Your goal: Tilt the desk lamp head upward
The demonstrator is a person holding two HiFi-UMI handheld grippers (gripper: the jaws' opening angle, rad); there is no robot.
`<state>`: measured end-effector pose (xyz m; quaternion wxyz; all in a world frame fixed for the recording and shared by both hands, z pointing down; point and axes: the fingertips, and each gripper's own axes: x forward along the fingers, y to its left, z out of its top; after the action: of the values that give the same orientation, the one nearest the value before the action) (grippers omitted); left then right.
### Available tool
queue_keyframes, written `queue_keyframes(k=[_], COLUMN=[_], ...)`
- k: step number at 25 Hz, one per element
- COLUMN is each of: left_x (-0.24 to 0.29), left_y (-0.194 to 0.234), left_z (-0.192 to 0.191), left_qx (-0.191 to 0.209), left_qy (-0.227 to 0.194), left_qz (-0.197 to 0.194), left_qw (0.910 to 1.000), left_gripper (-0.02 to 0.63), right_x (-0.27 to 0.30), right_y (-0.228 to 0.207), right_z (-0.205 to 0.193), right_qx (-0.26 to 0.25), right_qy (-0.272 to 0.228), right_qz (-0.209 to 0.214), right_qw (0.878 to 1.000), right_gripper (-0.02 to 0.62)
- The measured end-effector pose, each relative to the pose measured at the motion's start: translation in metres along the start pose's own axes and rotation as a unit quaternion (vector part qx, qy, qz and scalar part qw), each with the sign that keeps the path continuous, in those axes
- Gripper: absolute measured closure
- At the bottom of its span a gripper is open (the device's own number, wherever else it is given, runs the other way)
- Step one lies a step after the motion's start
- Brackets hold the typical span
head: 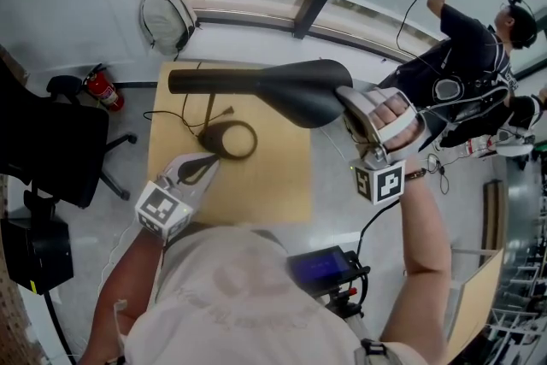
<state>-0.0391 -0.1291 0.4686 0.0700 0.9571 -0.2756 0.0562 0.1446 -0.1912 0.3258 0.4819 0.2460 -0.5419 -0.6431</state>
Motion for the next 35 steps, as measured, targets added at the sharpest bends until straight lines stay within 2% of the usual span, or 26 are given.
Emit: queue_keyframes(k=[6,14,21,35], left_x=[-0.003,-0.005,-0.003,-0.003], left_y=[0.003,0.005,0.003,0.014], left_z=[0.012,0.007,0.013,0.014], left_qx=[0.008,0.009,0.009,0.004], left_qy=[-0.005,-0.007,-0.009,-0.017], left_qz=[-0.001,-0.006,-0.013,-0.013], left_qw=[1.0,0.9999,0.9998,0.9998], left_gripper=[0.604,0.604,0.604,0.604], right_x=[-0.004,-0.004,-0.006,-0.001], right_y=[-0.013,-0.031,-0.041,-0.066], right_z=[0.003,0.006,0.006,0.009], right_qx=[-0.015,-0.064,-0.108,-0.162], right_qy=[-0.002,-0.009,-0.016,-0.033], right_qz=[0.001,0.003,0.014,0.027], right_qw=[1.0,0.998,0.994,0.986], right_gripper=[0.546,0.557,0.563,0.571])
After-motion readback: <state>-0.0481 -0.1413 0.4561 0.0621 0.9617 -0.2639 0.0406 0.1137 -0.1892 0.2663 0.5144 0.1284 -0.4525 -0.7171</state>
